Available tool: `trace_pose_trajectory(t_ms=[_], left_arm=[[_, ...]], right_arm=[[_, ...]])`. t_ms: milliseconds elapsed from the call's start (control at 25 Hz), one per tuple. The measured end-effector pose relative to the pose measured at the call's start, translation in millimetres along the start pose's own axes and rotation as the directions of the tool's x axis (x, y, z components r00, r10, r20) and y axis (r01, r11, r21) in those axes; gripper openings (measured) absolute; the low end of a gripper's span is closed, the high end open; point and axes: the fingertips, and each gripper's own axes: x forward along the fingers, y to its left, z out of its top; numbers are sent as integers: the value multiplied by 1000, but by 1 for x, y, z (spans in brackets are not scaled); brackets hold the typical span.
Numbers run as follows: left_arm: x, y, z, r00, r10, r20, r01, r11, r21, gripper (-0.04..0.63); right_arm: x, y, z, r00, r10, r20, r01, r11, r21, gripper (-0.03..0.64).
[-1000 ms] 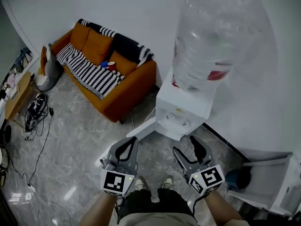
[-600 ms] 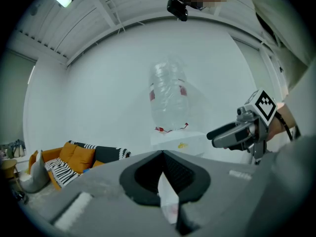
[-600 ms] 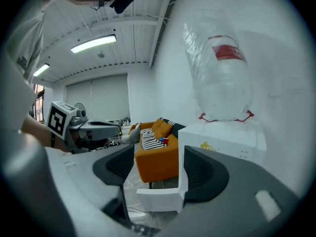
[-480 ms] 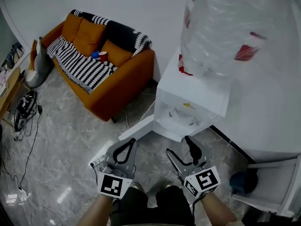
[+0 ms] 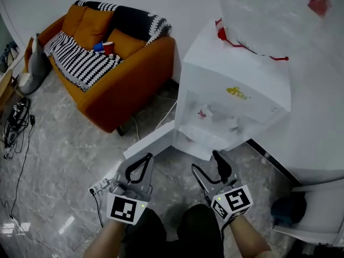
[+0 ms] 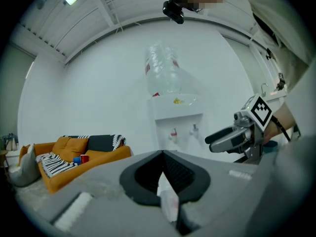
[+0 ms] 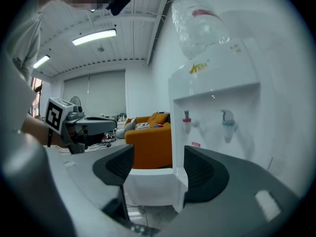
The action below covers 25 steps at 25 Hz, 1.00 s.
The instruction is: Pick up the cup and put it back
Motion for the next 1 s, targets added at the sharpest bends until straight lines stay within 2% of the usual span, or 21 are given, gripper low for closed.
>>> trace_pose_trajectory(t_ms=[80,240,440,560,1000], left_arm=[[8,2,-28,1000,6,8,-6,1000,-8,3],[25,-4,-77,1000,12,24,-13,997,75,3],[48,-12,-134,999,-12,37,11,1000,29,2],[64,-10,-154,998,-21,57,22,1000,-16,3],[100,-2,-203,995,-45,92,44,999,8,3]], right_arm=[[8,-9,-30,1000,-6,0,6,1000,-5,319],[24,-22,-86,1000,-7,3,7,1000,-7,319],[46,-38,-144,1000,-13,-3,13,1000,-22,319],[58,-49,-172,1000,-21,-7,20,999,-37,321],[103,-99,-249,997,-61,-39,58,995,-78,341]])
